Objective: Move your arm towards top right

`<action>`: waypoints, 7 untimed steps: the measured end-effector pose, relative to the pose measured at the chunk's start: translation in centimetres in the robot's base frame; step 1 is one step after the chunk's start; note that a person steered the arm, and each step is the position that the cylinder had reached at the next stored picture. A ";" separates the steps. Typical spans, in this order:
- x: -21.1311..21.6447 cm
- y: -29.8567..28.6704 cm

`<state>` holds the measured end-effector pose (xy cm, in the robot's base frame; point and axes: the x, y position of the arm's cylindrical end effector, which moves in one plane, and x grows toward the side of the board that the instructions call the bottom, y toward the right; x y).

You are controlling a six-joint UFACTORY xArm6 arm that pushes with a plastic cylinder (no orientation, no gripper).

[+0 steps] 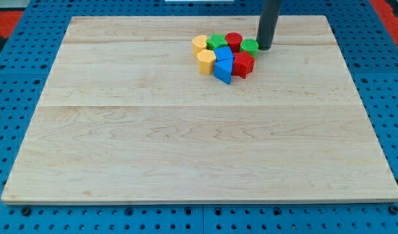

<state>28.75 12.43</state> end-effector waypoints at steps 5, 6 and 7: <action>1.0 1.3; -2.3 5.0; -6.5 5.4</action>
<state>22.28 17.80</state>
